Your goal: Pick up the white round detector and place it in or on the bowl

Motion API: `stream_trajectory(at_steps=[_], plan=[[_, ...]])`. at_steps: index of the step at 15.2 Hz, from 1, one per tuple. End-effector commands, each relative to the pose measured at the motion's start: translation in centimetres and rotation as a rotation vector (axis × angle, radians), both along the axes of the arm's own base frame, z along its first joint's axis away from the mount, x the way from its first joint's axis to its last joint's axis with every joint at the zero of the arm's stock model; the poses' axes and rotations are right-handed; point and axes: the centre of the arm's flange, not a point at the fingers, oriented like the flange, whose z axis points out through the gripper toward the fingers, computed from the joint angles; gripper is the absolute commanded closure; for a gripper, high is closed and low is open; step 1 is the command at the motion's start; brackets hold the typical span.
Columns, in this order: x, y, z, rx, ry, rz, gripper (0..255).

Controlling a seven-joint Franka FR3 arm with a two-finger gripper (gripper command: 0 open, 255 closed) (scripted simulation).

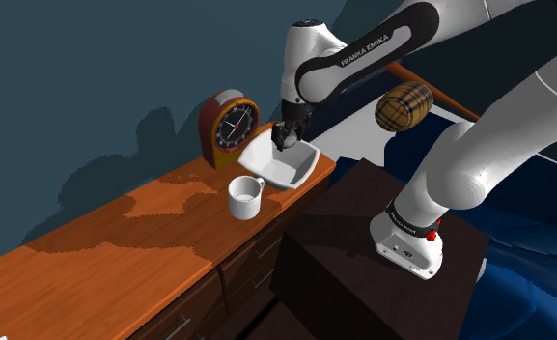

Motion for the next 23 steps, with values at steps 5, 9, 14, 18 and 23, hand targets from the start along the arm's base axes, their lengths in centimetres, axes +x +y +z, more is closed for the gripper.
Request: stream_trajectory(at_steps=[5,9,14,18,23], plan=[[0.0,0.0,-3.3,0.0,-0.001,0.0,255],[0.0,0.0,-3.9,0.0,-0.001,0.0,255],[0.0,0.0,-3.9,0.0,-0.001,0.0,0],[0.0,0.0,-3.9,0.0,-0.001,0.0,0],[0.2,0.0,1.1,0.0,-0.001,0.0,0]])
